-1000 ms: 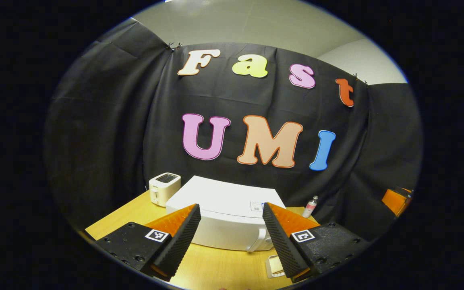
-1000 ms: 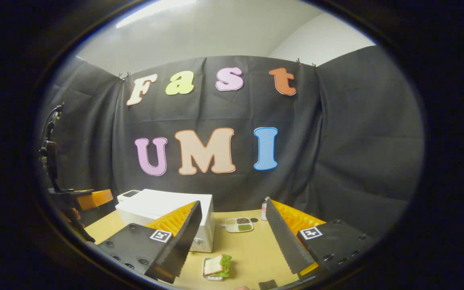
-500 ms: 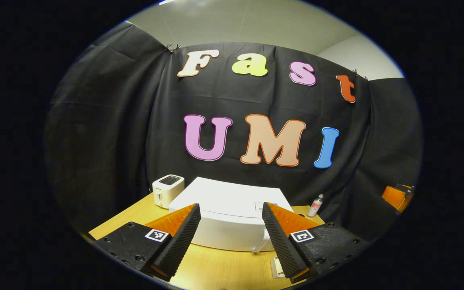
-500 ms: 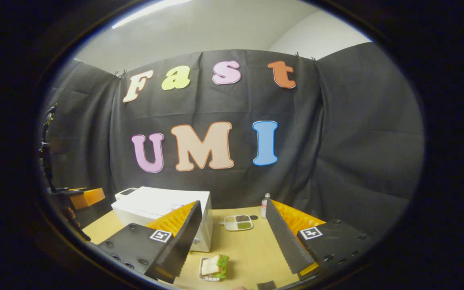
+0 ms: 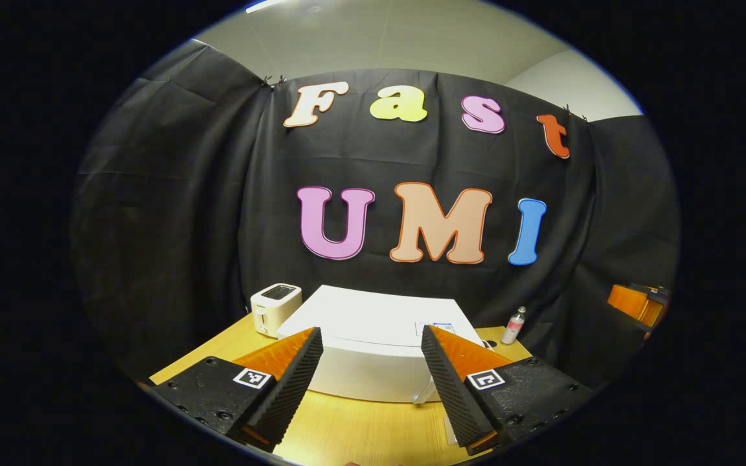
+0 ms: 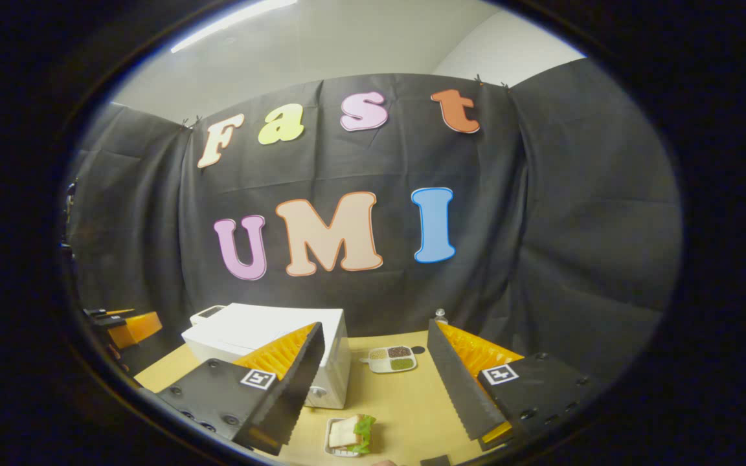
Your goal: Open the microwave oven with the left hand, put the food in, and close the microwave oven.
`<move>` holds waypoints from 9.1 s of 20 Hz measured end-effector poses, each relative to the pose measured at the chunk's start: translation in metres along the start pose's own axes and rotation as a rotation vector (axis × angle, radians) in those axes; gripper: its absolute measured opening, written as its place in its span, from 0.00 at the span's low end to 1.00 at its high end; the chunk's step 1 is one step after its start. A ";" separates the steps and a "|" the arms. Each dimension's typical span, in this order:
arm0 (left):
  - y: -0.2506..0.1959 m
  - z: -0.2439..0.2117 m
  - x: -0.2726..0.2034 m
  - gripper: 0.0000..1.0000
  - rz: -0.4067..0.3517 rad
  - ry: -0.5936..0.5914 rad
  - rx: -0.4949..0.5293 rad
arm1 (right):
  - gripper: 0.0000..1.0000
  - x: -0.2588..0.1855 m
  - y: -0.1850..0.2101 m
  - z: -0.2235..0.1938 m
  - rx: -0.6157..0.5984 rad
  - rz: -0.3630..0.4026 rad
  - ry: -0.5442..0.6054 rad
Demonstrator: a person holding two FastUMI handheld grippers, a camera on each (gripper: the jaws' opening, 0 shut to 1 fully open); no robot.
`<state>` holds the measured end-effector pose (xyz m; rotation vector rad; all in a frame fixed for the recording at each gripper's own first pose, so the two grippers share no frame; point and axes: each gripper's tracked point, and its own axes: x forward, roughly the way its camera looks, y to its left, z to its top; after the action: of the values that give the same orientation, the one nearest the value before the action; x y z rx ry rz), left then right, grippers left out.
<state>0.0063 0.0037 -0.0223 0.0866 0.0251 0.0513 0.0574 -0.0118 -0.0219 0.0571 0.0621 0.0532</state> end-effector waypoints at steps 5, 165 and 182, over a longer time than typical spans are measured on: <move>-0.020 -0.046 0.008 0.94 -0.072 0.106 -0.001 | 0.98 -0.013 -0.009 -0.005 -0.011 -0.015 0.005; 0.321 -0.229 -0.078 0.95 0.225 0.470 -0.146 | 0.33 0.016 0.267 -0.320 0.839 0.122 0.750; 0.324 -0.219 -0.070 0.95 0.187 0.483 -0.132 | 0.25 0.150 0.359 -0.354 0.962 0.088 0.548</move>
<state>-0.0862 0.3411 -0.2111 -0.0574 0.4961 0.2599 0.1655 0.3737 -0.3625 1.0083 0.6311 0.1220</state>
